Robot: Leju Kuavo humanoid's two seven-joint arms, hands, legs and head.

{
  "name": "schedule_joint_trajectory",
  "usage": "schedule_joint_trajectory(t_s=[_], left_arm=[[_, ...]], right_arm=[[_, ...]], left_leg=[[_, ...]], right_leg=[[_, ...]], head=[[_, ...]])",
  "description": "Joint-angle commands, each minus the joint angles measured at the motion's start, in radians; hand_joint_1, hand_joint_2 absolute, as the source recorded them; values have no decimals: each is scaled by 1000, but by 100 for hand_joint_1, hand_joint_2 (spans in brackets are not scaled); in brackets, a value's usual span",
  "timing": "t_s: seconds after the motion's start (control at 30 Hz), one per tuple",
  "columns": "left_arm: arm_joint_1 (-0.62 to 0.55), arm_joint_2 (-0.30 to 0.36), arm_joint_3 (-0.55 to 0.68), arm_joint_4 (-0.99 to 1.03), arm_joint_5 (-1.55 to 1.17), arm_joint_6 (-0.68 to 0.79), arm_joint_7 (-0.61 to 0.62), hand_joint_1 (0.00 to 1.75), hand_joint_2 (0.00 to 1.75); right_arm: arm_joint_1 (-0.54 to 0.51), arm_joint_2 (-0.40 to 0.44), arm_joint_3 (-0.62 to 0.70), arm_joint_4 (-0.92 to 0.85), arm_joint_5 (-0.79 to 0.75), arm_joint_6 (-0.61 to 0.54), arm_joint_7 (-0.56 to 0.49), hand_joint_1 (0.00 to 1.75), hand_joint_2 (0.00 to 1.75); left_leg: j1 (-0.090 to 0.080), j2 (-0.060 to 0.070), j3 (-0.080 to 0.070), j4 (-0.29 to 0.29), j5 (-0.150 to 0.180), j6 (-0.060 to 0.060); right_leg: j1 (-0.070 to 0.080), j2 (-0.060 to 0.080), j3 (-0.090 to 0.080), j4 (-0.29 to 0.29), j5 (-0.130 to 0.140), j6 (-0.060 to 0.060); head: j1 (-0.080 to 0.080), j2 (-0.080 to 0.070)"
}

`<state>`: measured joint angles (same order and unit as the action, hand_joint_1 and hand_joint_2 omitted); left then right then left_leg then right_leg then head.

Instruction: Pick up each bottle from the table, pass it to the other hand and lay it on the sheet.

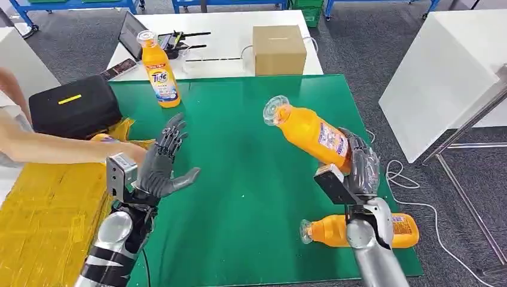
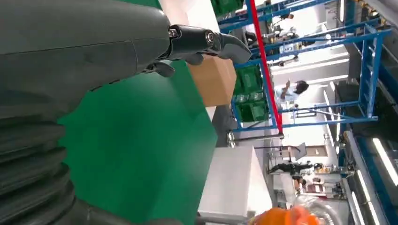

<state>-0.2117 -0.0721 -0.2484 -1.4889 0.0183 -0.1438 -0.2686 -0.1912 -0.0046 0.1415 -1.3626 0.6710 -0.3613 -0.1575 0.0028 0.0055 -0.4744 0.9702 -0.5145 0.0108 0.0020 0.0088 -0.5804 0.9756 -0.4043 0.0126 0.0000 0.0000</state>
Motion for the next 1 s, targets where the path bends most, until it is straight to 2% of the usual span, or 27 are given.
schedule_joint_trajectory(t_s=[0.03,0.1,0.23,0.47,0.73,1.0], left_arm=[[-59,35,-82,94,32,-35,19,0,175],[-80,29,-128,110,49,-56,12,0,175],[-111,24,-167,124,114,-79,17,0,175],[-147,21,-196,145,143,-86,23,0,175],[-202,11,-240,185,199,-95,15,0,175],[-220,3,-257,200,207,-94,9,0,175]], right_arm=[[-19,36,13,-7,-127,19,-61,175,175],[-30,65,33,5,-230,60,-92,175,175],[-49,98,75,56,-315,73,-134,175,175],[-93,134,147,160,-335,85,-147,175,175],[-204,228,308,448,-370,107,-171,175,175],[-243,255,370,548,-360,113,-166,175,175]], left_leg=[[1,-1,3,-2,0,-1],[0,-1,1,0,0,-1],[2,-1,2,-1,0,-1],[2,1,3,-2,0,-1],[2,2,2,-1,0,-1],[1,0,1,-1,1,-1]], right_leg=[[1,-1,4,-3,0,1],[0,-1,1,-1,0,1],[2,-1,3,-2,0,1],[2,0,3,-3,1,1],[2,2,2,-1,1,1],[1,0,1,0,0,1]], head=[[0,0],[1,0],[0,0],[0,0],[0,0],[0,0]])
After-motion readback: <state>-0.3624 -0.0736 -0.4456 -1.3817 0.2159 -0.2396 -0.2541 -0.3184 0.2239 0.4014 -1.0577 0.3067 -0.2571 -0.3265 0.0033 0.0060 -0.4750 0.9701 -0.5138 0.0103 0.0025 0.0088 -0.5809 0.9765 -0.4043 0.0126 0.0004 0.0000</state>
